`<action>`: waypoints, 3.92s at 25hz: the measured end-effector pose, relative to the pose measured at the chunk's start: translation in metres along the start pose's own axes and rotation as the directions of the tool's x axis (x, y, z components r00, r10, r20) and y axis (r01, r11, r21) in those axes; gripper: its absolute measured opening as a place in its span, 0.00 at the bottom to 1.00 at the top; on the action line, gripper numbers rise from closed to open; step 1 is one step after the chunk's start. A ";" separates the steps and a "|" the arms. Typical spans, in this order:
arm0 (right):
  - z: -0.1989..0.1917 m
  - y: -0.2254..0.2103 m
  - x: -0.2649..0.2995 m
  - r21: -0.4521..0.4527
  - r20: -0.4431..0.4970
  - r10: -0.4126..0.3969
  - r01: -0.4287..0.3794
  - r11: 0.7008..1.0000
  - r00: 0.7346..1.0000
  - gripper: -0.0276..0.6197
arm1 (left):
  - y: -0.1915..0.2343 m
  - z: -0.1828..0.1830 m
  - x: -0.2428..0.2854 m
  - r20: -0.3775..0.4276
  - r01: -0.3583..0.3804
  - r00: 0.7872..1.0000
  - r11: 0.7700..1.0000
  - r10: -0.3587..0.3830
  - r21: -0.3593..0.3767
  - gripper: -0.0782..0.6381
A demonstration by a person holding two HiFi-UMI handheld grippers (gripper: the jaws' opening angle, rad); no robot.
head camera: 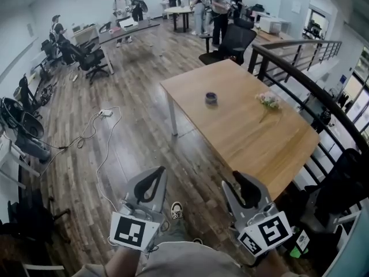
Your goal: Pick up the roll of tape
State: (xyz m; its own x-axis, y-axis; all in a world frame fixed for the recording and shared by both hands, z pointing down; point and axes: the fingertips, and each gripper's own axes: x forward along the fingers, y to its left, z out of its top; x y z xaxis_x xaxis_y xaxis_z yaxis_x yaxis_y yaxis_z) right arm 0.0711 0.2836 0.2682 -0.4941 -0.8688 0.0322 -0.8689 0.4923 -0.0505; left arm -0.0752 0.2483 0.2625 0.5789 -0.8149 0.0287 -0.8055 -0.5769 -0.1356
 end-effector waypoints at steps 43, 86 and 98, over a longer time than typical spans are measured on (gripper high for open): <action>-0.023 -0.174 0.395 -0.008 -0.176 -0.109 0.109 0.994 0.978 0.22 | 0.307 -0.051 0.291 -0.041 -0.015 0.999 0.999 0.013 -0.042 0.11; -0.219 -0.409 0.583 0.097 -0.589 -0.042 0.122 0.988 0.807 0.22 | 0.367 -0.174 0.530 -0.301 -0.125 0.950 0.984 0.082 -0.126 0.11; -0.317 -0.439 0.604 0.041 -0.676 -0.102 0.175 0.984 0.730 0.22 | 0.370 -0.276 0.557 -0.357 -0.068 0.934 0.989 0.018 -0.128 0.11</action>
State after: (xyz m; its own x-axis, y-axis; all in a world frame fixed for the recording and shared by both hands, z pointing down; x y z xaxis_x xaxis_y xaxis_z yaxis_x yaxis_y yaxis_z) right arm 0.1450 -0.4403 0.6260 -0.2913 -0.6489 0.7029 -0.9401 0.3301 -0.0849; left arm -0.0862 -0.4348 0.5018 0.4808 -0.7912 0.3779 -0.8526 -0.5225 -0.0093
